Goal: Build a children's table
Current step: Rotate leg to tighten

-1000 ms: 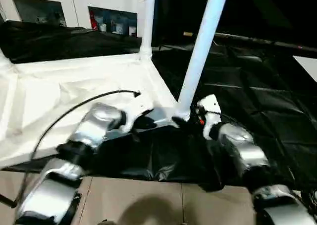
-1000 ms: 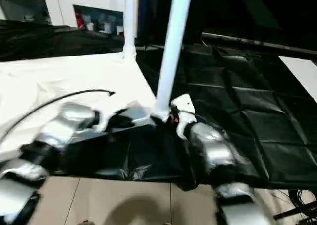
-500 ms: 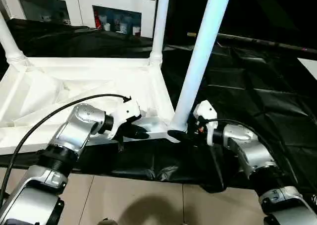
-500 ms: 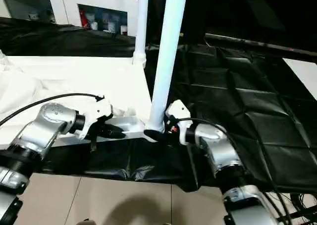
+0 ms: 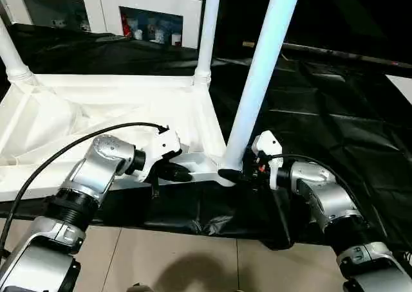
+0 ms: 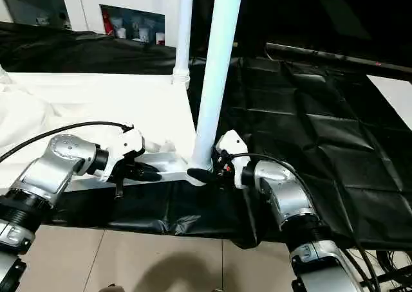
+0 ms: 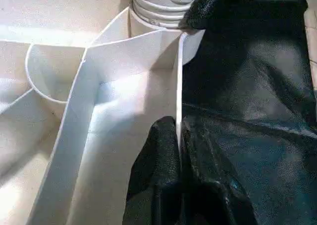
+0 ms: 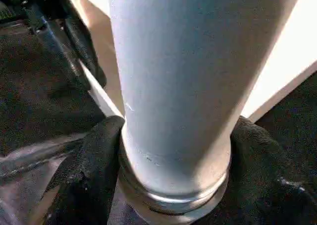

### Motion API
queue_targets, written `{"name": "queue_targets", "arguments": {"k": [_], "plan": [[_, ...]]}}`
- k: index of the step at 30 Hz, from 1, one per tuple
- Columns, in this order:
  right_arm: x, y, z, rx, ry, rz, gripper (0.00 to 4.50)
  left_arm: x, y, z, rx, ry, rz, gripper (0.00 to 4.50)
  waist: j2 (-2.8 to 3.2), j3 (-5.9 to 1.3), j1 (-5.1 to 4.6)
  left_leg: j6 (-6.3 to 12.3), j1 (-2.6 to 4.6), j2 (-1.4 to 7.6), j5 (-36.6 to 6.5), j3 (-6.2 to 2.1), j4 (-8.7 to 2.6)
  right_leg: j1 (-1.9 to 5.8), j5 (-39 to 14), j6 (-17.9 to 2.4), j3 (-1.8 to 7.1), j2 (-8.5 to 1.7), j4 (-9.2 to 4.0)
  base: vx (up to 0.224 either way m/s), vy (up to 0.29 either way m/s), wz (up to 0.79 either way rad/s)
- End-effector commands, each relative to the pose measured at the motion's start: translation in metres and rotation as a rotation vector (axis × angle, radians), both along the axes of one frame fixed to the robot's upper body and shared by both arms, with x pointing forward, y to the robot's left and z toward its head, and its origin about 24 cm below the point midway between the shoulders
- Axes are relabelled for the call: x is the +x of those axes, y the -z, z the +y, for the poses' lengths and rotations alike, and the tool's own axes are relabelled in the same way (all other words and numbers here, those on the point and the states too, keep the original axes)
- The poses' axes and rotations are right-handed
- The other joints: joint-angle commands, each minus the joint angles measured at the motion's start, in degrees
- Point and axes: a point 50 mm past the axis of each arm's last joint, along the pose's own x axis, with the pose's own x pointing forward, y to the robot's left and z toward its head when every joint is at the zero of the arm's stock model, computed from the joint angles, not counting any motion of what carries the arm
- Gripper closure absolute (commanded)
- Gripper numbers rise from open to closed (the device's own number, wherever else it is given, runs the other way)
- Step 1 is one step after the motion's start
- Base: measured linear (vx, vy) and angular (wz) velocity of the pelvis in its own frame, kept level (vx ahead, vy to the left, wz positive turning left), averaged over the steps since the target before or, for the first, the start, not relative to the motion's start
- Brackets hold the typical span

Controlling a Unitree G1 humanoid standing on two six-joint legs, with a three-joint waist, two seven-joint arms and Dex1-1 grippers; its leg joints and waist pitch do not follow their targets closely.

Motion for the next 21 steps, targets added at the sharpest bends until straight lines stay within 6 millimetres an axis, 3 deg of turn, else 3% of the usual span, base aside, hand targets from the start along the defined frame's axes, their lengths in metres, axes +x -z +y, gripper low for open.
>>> {"name": "queue_targets", "arguments": {"k": [1, 3, 4, 6, 7, 8, 12, 16, 17, 19, 20, 21], "plan": [[0.015, 0.003, 0.0, 0.005, 0.232, 0.022, 1.74, 0.005, -0.003, -0.027, -0.058, 0.001, -0.046, 4.5, 0.41, -3.54, 0.03, 1.62, -0.57, 0.1, -4.5, 0.89, -3.47, 3.56, -6.5, -10.9, 2.83, -4.01, -4.3, 0.0, 0.0, 0.0], [0.02, 0.006, 0.004, 0.009, 0.341, 0.04, 1.75, 0.01, -0.001, -0.035, -0.05, -0.044, -0.074, 4.5, 0.39, -3.5, -0.4, 0.15, -0.55, -0.03, -5.0, 0.82, -3.59, 3.51, -8.7, -10.3, 2.86, -3.93, -4.46, 0.0, 0.0, 0.0], [0.021, 0.006, 0.004, 0.006, 0.356, 0.038, 1.75, 0.011, -0.001, -0.037, -0.052, -0.051, -0.077, 4.5, 0.21, -3.53, -0.37, -0.02, -0.48, 0.0, -5.3, 0.86, -3.49, 3.5, -9.3, -9.9, 2.91, -4.01, -4.51, 0.0, 0.0, 0.0], [0.031, 0.009, 0.016, -0.019, 0.552, 0.04, 1.75, 0.022, 0.001, -0.06, -0.067, -0.159, -0.125, 4.5, 0.31, -3.58, -0.4, -0.29, -0.38, -0.08, -5.0, 0.95, -3.46, 3.31, -8.8, -9.6, 3.06, -3.95, -4.51, 0.0, 0.0, 0.0], [0.031, 0.009, 0.016, -0.019, 0.552, 0.04, 1.75, 0.022, 0.001, -0.06, -0.067, -0.159, -0.125, 4.5, 0.3, -3.6, -0.46, -0.49, -0.26, -0.13, -4.9, 1.03, -3.47, 3.16, -8.7, -9.5, 3.07, -3.89, -4.52, 0.0, 0.0, 0.0], [0.033, 0.008, 0.023, -0.013, 0.589, 0.035, 1.75, 0.025, 0.001, -0.07, -0.07, -0.192, -0.138, 4.5, 0.27, -3.7, -0.25, -0.63, -0.34, -0.12, -4.7, 0.91, -3.45, 3.45, -7.9, -9.3, 3.03, -3.96, -4.32, 0.0, 0.0, 0.0], [0.035, 0.004, 0.036, 0.001, 0.582, 0.017, 1.75, 0.027, 0.002, -0.081, -0.069, -0.215, -0.157, 4.5, 0.06, -3.88, 0.07, 1.31, -0.56, -0.35, -2.2, 1.07, -3.19, 3.71, -1.2, -9.5, 3.09, -3.76, -3.83, 0.0, 0.0, 0.0], [0.034, -0.004, 0.05, 0.051, 0.471, -0.038, 1.75, 0.027, 0.0, -0.086, -0.078, -0.2, -0.177, 4.5, 0.03, -3.74, 0.24, 1.82, -0.58, -0.23, -3.5, 1.07, -3.27, 3.66, -3.2, -9.6, 2.97, -3.88, -4.09, 0.0, 0.0, 0.0], [0.034, -0.004, 0.05, 0.053, 0.467, -0.039, 1.05, 0.027, 0.0, -0.085, -0.078, -0.199, -0.177, 4.5, 0.02, -3.78, 0.27, 1.92, -0.6, -0.22, -3.6, 1.05, -3.25, 3.72, -3.5, -9.5, 2.99, -3.91, -4.08, 0.0, 0.0, 0.0], [0.034, -0.007, 0.047, 0.072, 0.453, -0.053, 1.0, 0.026, 0.0, -0.082, -0.08, -0.183, -0.176, 4.5, 0.02, -3.78, 0.26, 2.25, -0.67, -0.2, -3.4, 1.02, -3.24, 3.73, -3.1, -9.6, 2.97, -3.91, -4.05, 0.0, 0.0, 0.0], [0.034, -0.009, 0.045, 0.089, 0.432, -0.06, 0.85, 0.025, 0.0, -0.079, -0.078, -0.169, -0.175, 4.5, 0.51, -3.78, 0.28, 2.29, -0.65, -0.2, -3.2, 0.96, -3.27, 3.74, -2.6, -9.8, 2.99, -3.93, -3.94, 0.0, 0.0, 0.0], [0.034, -0.01, 0.043, 0.097, 0.421, -0.064, 0.68, 0.025, 0.001, -0.077, -0.077, -0.162, -0.174, 4.5, 0.34, -3.81, 0.24, 2.51, -0.65, -0.2, -3.4, 0.99, -3.24, 3.77, -2.4, -9.9, 2.95, -3.91, -4.07, 0.0, 0.0, 0.0]]}}
